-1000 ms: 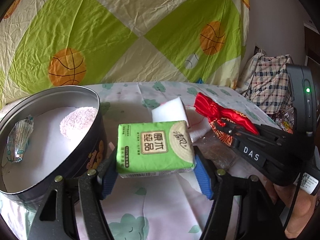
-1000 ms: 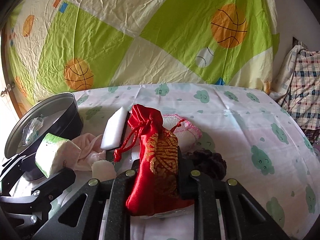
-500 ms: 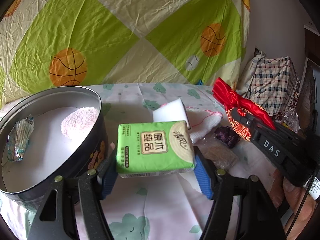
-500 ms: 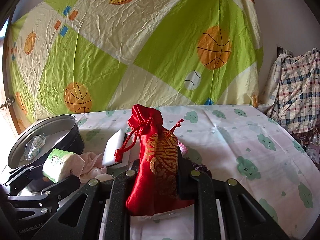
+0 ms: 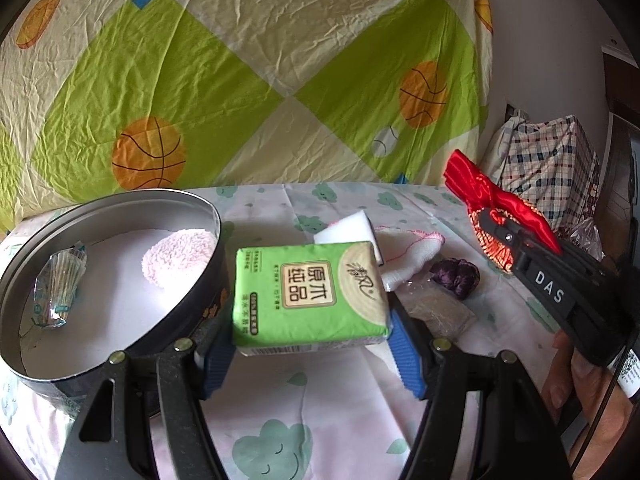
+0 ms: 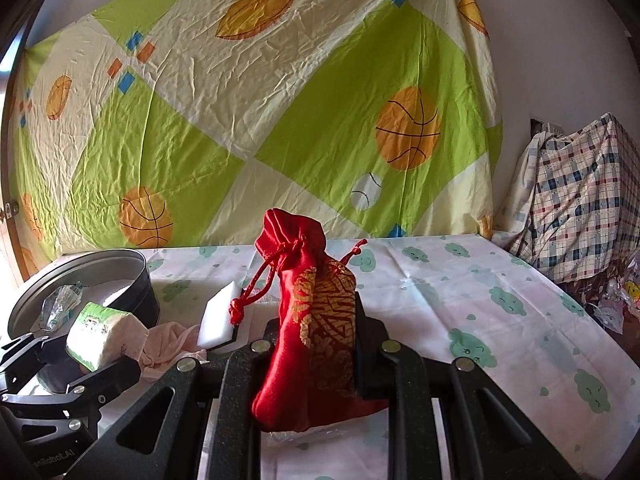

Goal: Organize soft objects

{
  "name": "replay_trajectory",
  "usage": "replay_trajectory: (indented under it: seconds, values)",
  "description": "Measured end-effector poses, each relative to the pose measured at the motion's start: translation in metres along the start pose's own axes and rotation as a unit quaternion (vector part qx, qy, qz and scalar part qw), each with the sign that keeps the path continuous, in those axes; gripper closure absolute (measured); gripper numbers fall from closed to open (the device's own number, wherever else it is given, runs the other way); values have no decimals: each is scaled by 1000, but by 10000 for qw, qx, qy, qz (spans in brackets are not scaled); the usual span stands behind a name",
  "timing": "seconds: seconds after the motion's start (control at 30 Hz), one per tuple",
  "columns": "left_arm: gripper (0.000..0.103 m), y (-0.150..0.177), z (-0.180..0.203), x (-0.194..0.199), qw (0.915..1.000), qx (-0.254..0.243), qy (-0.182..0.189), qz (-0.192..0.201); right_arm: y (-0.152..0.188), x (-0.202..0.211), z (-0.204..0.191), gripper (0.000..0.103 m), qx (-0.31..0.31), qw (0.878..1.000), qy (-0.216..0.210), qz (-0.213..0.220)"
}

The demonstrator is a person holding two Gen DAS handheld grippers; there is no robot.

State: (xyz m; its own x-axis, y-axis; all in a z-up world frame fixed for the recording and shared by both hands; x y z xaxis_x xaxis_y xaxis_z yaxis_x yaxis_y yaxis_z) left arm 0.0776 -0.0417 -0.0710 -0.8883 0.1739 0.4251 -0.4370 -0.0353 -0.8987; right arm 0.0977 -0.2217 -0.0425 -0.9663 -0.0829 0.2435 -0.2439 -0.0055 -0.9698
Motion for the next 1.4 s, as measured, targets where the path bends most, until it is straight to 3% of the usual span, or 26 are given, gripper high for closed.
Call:
replay_trajectory:
  seconds: [0.73,1.4]
  values:
    - [35,3,-20,27,9989,221,-192,364,2,26,-26,81,-46,9993,-274,269]
    - [35,6,-39,38,9983,394,-286,308,5,32,-48,81,20,9983,-502,288]
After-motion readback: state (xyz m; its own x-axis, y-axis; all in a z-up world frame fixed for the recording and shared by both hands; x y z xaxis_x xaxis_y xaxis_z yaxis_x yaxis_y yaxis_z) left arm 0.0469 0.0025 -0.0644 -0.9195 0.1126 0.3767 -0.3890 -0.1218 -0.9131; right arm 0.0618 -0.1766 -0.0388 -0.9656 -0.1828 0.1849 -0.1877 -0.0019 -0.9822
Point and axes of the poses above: each gripper's, at about its wrist camera, not at the fingertips, and x roughly against the way its jaws point, z to its right, y to its underside, the point moved 5 cm from there along -x, roughly the way its jaws point, and after that the axes turned 6 degrees about z, right-handed, at the moved point
